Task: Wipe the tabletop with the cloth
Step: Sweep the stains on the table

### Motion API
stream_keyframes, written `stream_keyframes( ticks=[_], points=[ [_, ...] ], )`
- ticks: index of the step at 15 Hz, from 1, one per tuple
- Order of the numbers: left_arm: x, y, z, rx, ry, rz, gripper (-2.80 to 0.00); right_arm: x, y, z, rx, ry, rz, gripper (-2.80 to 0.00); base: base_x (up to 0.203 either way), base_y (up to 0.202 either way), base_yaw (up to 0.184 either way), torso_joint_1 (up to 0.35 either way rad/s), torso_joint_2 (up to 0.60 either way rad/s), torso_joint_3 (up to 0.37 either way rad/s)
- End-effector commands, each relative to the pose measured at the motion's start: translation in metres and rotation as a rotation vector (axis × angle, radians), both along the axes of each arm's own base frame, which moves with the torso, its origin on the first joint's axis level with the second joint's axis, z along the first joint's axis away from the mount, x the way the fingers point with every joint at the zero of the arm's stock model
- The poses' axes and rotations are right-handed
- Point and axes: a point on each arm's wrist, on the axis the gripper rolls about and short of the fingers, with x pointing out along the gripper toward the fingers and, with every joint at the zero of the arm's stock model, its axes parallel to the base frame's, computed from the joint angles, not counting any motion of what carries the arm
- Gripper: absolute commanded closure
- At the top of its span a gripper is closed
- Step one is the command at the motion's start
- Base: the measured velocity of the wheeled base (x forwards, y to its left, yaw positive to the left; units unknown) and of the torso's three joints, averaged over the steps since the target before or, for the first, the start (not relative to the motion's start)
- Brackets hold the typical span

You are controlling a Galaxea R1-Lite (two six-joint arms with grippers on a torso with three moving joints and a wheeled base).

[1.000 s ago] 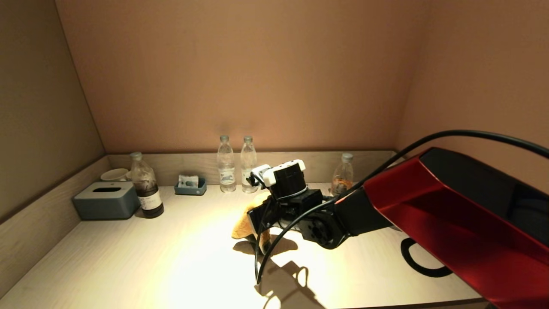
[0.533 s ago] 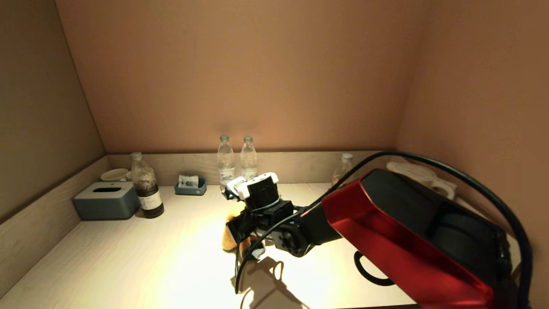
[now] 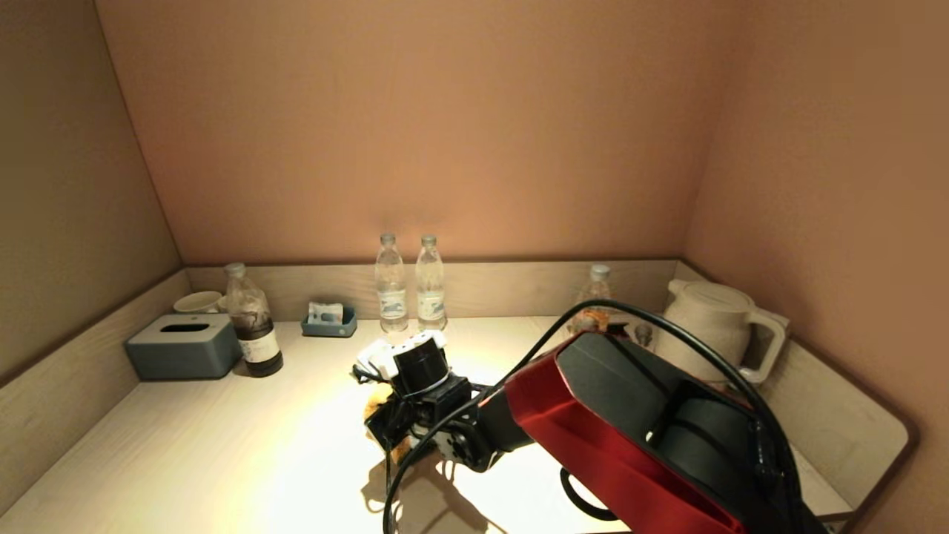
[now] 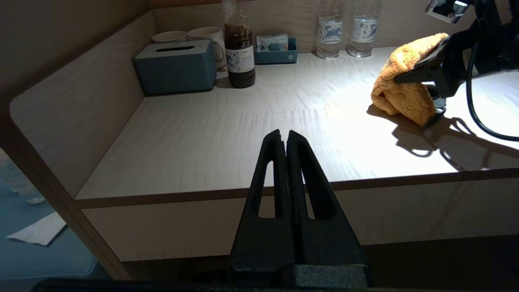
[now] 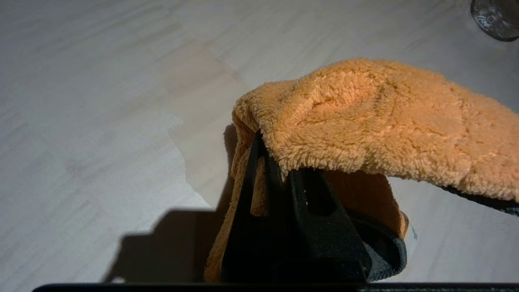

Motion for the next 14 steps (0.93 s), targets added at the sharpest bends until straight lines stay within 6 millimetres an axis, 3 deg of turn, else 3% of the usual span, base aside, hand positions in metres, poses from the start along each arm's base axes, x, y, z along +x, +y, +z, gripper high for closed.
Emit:
stream_keyframes(
  ticks=[1,11,14],
  points=[
    [0.000,0.000,0.000,0.000,0.001,0.000,0.00,-0.001,0.009,-0.008,-0.013,-0.014,0.025,0.00,0.000,0.000,0.000,0.000,0.00,0.000],
    [0.000,0.000,0.000,0.000,0.001,0.000,0.00,0.007,0.046,-0.043,-0.014,-0.047,0.081,0.00,0.000,0.000,0.000,0.000,0.00,0.000],
    [0.000,0.000,0.000,0.000,0.001,0.000,0.00,0.006,0.048,-0.050,-0.025,-0.039,0.086,0.00,0.000,0.000,0.000,0.000,0.00,0.000]
  ],
)
